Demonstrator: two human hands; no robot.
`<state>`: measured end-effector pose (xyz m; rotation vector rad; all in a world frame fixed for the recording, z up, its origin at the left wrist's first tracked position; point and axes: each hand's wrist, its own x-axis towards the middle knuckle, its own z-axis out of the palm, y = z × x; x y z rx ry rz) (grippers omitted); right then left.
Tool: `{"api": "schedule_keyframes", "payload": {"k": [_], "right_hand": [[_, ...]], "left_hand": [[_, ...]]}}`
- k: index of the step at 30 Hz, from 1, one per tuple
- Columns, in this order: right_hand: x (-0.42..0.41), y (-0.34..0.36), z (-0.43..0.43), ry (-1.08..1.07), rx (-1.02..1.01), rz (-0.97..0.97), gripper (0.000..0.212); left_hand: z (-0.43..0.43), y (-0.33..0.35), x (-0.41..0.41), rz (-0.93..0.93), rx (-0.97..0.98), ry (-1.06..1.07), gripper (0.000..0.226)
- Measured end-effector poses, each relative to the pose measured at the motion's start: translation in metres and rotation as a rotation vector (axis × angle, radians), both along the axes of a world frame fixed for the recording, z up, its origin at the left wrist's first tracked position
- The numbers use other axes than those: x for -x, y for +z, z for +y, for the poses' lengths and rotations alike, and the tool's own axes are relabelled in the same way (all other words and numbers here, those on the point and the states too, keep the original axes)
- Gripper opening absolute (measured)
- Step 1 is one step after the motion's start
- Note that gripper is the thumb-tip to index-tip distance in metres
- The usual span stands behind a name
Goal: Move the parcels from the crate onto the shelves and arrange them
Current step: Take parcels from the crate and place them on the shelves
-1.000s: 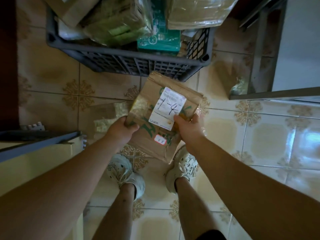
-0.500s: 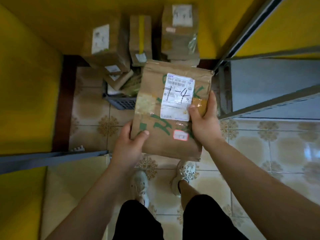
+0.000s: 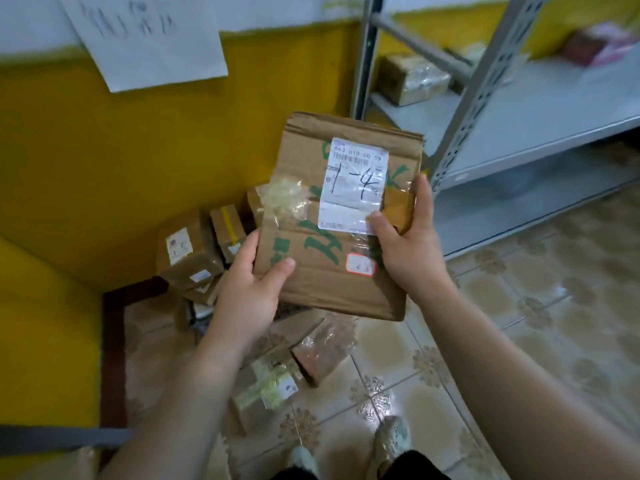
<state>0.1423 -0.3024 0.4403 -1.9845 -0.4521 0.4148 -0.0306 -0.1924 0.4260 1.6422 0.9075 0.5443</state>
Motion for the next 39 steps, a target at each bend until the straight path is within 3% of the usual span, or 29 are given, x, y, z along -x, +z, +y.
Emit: {"api": "schedule_keyframes", "payload": {"k": [8,18,24,30,39], "right_hand": [[-0.013,0.082,-0.105,-0.179,-0.152,-0.151,0.081],[-0.074,0.126,-0.321,-0.392,-0.213,-0.291,0.082],[-0.116,0.125,-0.410,-0.457,-0.218,-0.244,0.086],[-0.179,0.115,-0.432,-0.417,-0.215,-0.165,0.085],[-0.336,0.112,-0.401,-0.435,-0.213,-0.105,0.084]], "left_hand": [[-0.080,0.080,-0.032,-0.169,-0.140,-0.112,0.059],[-0.251,0.122,-0.142,-0.342,-0.027,-0.326,0.040],[-0.332,0.123,-0.201,-0.336,-0.005,-0.398,0.035],[-0.346,0.118,-0.265,-0.285,-0.029,-0.407,0.033],[-0.318,0.108,-0.429,-0.337,0.057,-0.396,0.036]]}}
